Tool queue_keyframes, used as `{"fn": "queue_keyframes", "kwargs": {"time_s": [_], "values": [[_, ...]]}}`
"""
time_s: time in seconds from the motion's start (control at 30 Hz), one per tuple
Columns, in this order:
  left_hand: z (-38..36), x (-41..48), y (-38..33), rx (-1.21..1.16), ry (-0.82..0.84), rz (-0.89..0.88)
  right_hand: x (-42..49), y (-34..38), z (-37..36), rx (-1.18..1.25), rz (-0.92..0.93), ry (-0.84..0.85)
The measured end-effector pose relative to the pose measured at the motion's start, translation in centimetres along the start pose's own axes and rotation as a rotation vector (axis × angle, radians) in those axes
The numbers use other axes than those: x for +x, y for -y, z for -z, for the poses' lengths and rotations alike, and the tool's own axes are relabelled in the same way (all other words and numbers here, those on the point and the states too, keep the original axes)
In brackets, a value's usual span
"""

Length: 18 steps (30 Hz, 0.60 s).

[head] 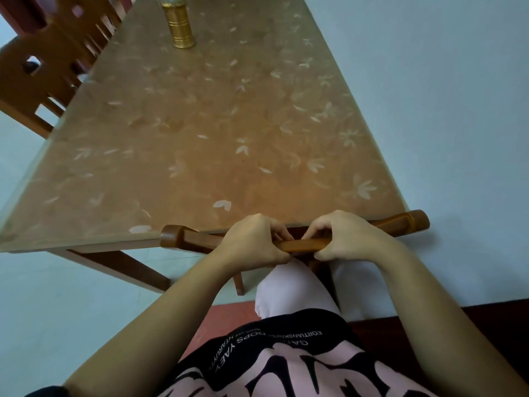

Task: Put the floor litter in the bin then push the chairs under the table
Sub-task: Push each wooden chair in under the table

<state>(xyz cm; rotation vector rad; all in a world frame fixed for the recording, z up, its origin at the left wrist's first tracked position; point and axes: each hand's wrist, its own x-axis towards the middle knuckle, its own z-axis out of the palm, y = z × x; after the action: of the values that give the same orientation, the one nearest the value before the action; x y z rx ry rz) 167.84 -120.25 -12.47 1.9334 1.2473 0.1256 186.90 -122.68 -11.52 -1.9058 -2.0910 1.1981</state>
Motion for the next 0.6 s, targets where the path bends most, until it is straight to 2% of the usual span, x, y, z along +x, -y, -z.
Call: {"fn": "queue_keyframes", "kwargs": {"time_s": [0.43,0.53,0.6], "values": [[-0.3,0.4,-0.1,0.099,-0.052,-0.064,-0.4,-0.1,0.5,-0.072,-0.013,-0.043],[-0.5,-0.4,-0.3,0.162,-0.107,-0.118,-1.2,0.4,-0.1,-0.109,-0.009,-0.109],[-0.8,-1.1,-0.2,0.199,-0.200,-0.174,-1.9,0.8,-0.9,-0.134,0.027,-0.206]]}}
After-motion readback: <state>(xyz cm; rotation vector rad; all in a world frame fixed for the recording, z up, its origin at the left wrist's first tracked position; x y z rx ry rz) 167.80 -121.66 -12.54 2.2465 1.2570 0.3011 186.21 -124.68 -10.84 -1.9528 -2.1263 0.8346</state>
